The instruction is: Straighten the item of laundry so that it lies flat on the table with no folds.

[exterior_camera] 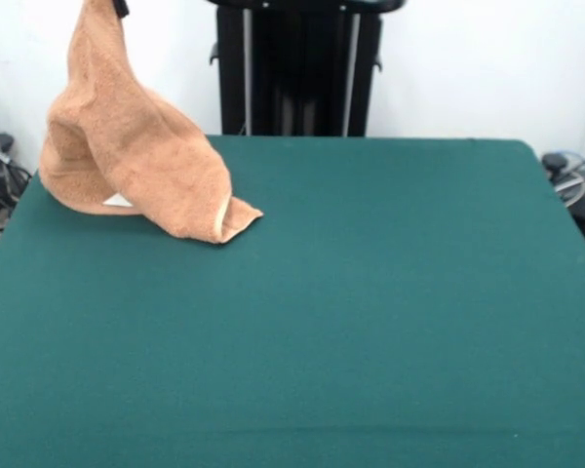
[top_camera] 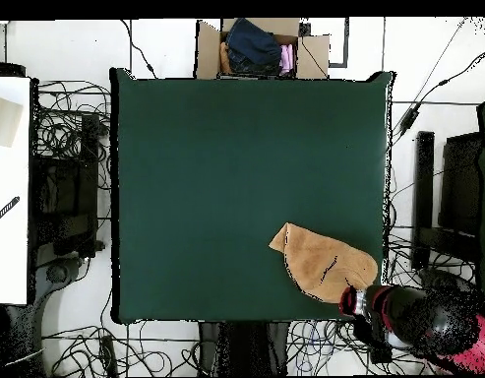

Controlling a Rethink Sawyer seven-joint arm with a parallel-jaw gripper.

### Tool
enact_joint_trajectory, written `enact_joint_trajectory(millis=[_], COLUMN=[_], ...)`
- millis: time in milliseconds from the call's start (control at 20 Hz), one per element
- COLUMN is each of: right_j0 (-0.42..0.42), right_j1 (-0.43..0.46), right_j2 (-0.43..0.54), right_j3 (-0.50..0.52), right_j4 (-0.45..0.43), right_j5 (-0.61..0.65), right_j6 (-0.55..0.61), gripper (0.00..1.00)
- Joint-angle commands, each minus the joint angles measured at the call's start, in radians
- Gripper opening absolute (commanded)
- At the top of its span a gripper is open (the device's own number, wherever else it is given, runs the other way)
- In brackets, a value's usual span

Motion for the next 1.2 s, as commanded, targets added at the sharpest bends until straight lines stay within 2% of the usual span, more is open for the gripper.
enact_joint_trajectory(millis=[50, 750, 950, 1200], right_j0=[0.005, 0.036, 0.109, 0.225], right_j1=[0.051, 0.050, 0.074, 0.141], right_j2=[0.086, 0.089, 0.091, 0.062], right_j3=[0.073, 0.060, 0.033, 0.000], right_j4=[-0.058, -0.051, -0.027, -0.038], right_j5=[-0.047, -0.022, 0.028, 0.010], right_j6=[-0.136, -0.118, -0.058, 0.040], gripper=[0.00, 0.00, 0.00, 0.00])
